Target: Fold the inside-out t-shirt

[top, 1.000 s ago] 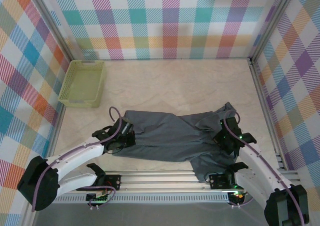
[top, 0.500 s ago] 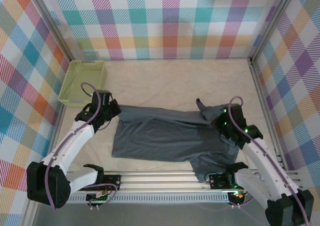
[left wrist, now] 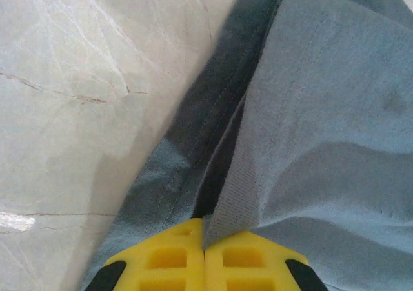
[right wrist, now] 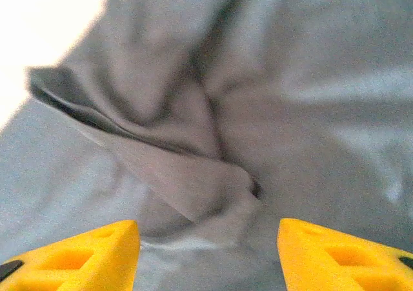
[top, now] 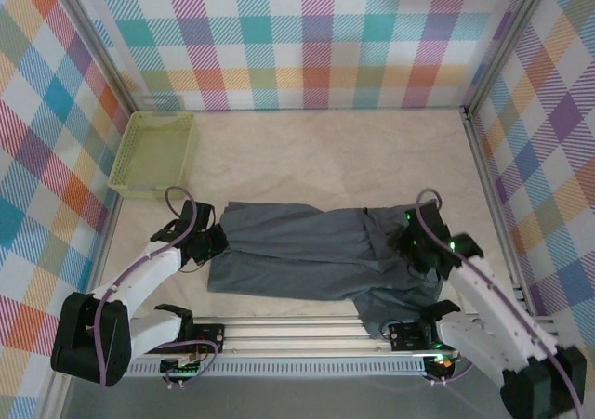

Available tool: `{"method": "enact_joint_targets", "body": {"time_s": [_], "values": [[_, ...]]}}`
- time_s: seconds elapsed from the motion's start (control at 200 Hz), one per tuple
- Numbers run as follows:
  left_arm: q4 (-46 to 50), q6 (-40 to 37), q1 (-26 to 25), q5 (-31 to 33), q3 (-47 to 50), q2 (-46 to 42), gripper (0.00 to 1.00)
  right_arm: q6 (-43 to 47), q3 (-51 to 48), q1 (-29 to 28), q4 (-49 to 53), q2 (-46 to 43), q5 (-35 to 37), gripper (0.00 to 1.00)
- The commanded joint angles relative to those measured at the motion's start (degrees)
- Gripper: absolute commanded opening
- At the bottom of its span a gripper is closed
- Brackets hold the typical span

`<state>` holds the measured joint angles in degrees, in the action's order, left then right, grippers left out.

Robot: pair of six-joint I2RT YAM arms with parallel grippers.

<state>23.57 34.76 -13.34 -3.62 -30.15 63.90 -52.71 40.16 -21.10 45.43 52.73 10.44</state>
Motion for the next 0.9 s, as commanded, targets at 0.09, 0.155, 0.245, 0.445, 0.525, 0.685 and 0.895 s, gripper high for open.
{"method": "enact_joint_targets", "body": {"time_s": [0.09, 0.155, 0.245, 0.445, 0.525, 0.685, 0.895], "values": [[-1.14, 0.94, 0.60, -0.95, -0.97, -1.21, 0.00, 19.64, 14.16, -0.43, -7.76, 23.83, 0.10, 0.61], [-1.22, 0.96, 0.60, -0.93, -1.05, -1.32, 0.00, 21.68, 18.96, -0.51, -7.86, 30.84, -0.91, 0.61], [-1.05, 0.97, 0.56, -0.86, -1.31, -1.45, 0.00, 22.74, 24.84, -1.33, -7.24, 38.80, -1.32, 0.61], [-1.01, 0.79, 0.60, -1.12, -1.66, -0.88, 0.00, 23.02, 33.26, -3.76, -2.88, 48.61, 2.49, 0.63], [-0.85, 0.86, 0.60, -0.87, -1.58, -1.12, 0.00, 22.49, 33.87, -3.86, -1.72, 49.65, 3.57, 0.58], [-0.72, 0.83, 0.55, -0.51, -1.66, -0.97, 0.00, 22.21, 33.43, -4.53, -0.52, 49.88, 4.45, 0.53], [-0.90, 0.76, 0.60, -0.40, -2.19, 0.00, 0.00, 21.95, 34.59, -5.53, 0.75, 52.48, 4.35, 0.49]]}}
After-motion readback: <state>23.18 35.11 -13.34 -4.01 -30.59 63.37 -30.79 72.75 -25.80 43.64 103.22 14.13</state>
